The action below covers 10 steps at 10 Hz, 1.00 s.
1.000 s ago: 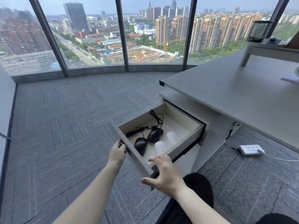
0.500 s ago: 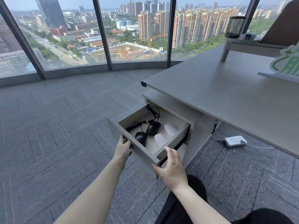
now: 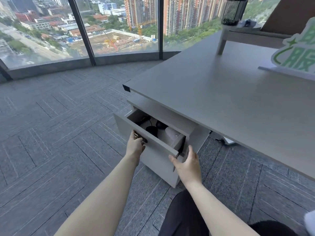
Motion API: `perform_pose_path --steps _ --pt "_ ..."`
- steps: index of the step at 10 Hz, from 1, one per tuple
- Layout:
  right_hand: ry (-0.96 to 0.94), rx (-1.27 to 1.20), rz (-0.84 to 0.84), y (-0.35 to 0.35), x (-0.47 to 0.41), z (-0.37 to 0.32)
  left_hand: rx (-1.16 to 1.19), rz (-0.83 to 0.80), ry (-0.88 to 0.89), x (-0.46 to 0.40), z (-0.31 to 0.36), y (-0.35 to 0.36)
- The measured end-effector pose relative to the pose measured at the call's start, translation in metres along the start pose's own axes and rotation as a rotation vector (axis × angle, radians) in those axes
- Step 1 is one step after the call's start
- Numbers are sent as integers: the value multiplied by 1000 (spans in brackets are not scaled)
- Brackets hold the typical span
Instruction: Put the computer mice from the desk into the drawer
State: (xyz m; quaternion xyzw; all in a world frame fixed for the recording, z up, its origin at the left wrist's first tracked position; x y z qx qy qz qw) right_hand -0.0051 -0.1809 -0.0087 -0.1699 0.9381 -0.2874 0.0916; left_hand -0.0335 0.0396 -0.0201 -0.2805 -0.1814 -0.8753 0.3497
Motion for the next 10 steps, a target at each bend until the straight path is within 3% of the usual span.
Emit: perform_pose_path --steps 6,10 --pt "8 -68 101 -23 -68 27 102 -64 -34 -40 17 68" --pt "50 -13 24 -37 -61 18 24 -23 -48 -18 8 55"
Point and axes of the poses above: each hand's wrist, its own x-axis away from the middle knuckle, its own y-axis out of the palm, z = x × y, the point moved 4 cm from there along -x, towards the middle knuckle, and after that the axes turned 14 degrees about -y, right-handed, at the moved point
